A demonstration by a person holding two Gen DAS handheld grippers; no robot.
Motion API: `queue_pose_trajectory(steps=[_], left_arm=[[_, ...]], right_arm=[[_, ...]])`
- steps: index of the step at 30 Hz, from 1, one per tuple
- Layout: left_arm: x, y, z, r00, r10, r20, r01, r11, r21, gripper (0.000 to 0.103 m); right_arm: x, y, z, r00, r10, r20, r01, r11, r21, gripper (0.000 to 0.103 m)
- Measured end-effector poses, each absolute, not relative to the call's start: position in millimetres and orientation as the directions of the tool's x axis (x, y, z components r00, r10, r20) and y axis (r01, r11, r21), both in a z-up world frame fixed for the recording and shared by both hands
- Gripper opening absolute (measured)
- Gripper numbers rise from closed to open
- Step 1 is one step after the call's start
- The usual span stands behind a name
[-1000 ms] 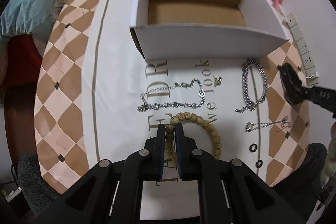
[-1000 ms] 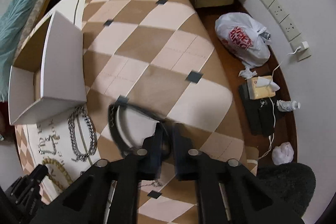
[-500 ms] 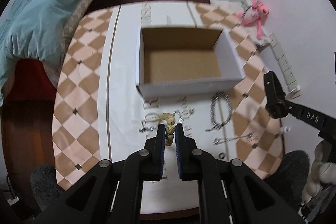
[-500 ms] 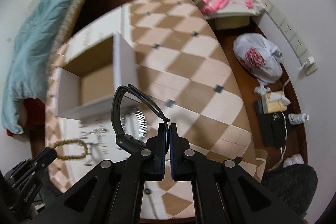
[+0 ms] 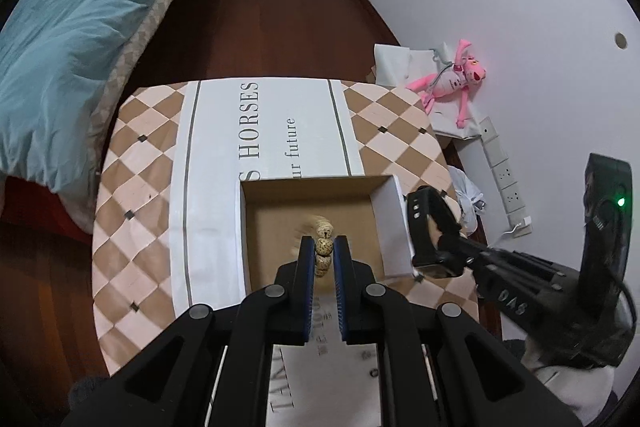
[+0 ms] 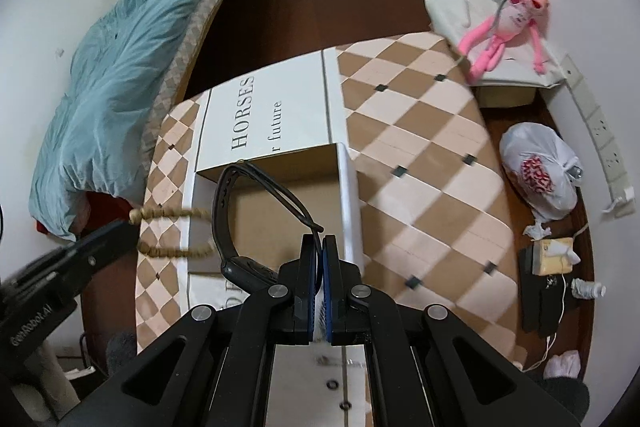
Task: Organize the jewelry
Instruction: 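Carry the bracelet and watch band into the white box and open both grippers, then lift both grippers away from the box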
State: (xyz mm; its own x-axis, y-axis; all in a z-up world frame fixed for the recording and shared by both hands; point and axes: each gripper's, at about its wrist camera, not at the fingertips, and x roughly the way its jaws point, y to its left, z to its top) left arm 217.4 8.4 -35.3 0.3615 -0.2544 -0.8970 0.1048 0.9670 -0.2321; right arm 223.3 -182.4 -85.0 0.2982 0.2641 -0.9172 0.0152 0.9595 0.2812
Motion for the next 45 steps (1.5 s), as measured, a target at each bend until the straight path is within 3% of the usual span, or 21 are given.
queue_pose_trajectory(steps=[7,11,13,15,17,20,22,23,27,36,45], left_arm=[[255,12,-70,0.270,-0.271,-0.924,0.099,0.962,-0.253,0.007],[267,14,-74,0.272,-0.217,-0.938,0.074,0.976,-0.205,0.009],[271,18,-75,0.275,-0.187,-0.943,0.055,0.982,-0.179,0.009],[272,23,-74,0.283,-0.155,-0.946,0.035,0.988,-0.151,0.014],[268,26,-73,0.304,-0.119,-0.945,0.027,0.993,-0.116,0.018],[261,31,-72,0.331,-0.056,-0.942,0.004,0.998,-0.058,0.041],[252,35,-72,0.359,-0.025,-0.933,-0.017,0.999,-0.033,0.071],[248,37,-73,0.373,-0.016,-0.928,-0.024,0.999,-0.027,0.074],[231,39,-79,0.402,-0.003,-0.916,-0.037,0.999,-0.019,0.102],[202,34,-91,0.404,0.035,-0.914,-0.049,0.999,0.017,0.102],[181,31,-71,0.442,0.031,-0.896,-0.046,0.999,0.012,0.102]], right_arm=[[258,-159,-117,0.213,0.227,-0.950,-0.019,0.973,0.228,0.003],[271,-151,-132,0.164,0.206,-0.965,-0.018,0.978,0.206,0.008],[273,-150,-134,0.159,0.208,-0.965,-0.015,0.978,0.208,0.020],[272,-150,-131,0.170,0.208,-0.963,-0.022,0.978,0.207,0.046],[270,-150,-123,0.194,0.199,-0.961,-0.025,0.980,0.198,0.058],[264,-150,-111,0.235,0.161,-0.959,-0.026,0.987,0.160,0.074],[256,-150,-107,0.254,0.134,-0.958,-0.027,0.991,0.131,0.086],[253,-149,-106,0.261,0.111,-0.959,-0.033,0.994,0.106,0.091],[237,-149,-112,0.265,0.034,-0.964,-0.050,0.999,0.021,0.097],[209,-152,-123,0.260,0.009,-0.965,-0.052,0.999,-0.004,0.098],[189,-160,-92,0.338,-0.007,-0.941,-0.025,1.000,-0.016,0.098]])
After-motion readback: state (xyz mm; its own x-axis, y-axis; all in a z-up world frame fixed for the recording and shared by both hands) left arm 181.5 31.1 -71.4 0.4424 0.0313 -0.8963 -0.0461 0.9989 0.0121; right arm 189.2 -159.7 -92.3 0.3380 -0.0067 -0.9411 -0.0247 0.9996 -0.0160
